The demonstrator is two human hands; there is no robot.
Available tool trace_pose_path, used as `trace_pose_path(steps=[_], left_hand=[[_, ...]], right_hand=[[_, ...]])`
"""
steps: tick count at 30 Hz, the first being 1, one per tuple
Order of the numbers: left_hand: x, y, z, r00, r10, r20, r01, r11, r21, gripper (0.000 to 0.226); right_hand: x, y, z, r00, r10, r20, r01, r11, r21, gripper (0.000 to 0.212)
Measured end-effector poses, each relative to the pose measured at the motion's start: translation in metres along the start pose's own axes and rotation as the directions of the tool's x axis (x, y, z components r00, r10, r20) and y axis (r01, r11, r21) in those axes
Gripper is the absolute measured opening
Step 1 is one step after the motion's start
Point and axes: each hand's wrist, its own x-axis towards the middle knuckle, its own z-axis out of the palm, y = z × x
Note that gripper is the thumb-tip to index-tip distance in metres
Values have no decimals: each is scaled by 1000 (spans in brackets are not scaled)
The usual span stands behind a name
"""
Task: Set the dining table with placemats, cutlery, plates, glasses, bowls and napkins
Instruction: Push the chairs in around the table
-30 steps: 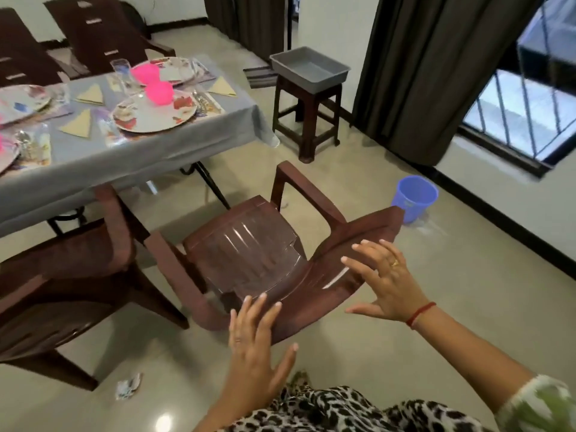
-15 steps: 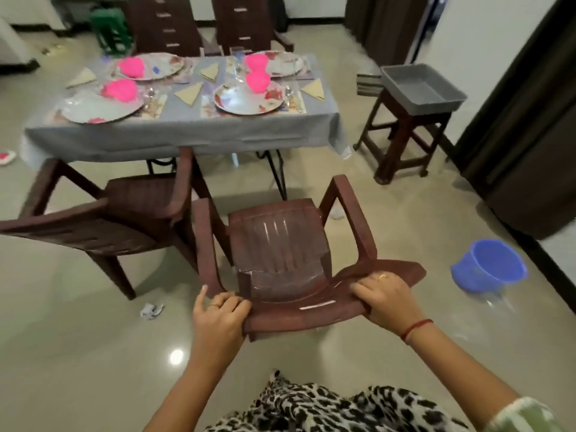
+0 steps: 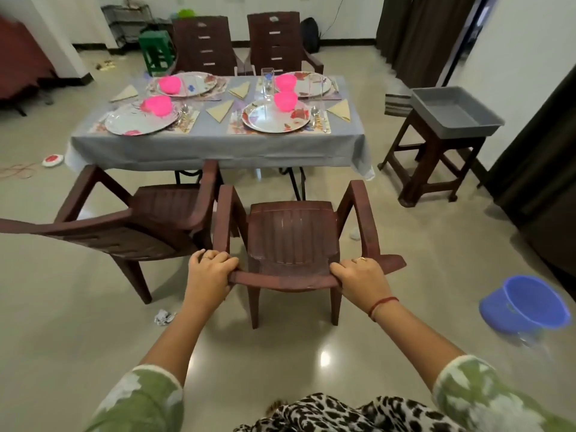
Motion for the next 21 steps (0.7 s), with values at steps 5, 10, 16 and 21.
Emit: trace_pose_path(steps=[5,10,16,21], left_hand=[[40,-33,1,1000,0,7,0,1000,19,36],[77,-52,8,1000,19,-14,-19,1000,15,35],[107,-79,15,999,21,-28,-22,999,-31,31],[125,-77,21,1000,4,5,-4,999,-40,29]], right_hand=[[44,-7,11,1000,15,16,-14,999,-39,24],[80,1,24,999,27,19,-26,997,-68,24],[115,-1,30,1000,14,2,-13,997,-82,24],[133,15,33,994,67,81,-61,995,-77,16]])
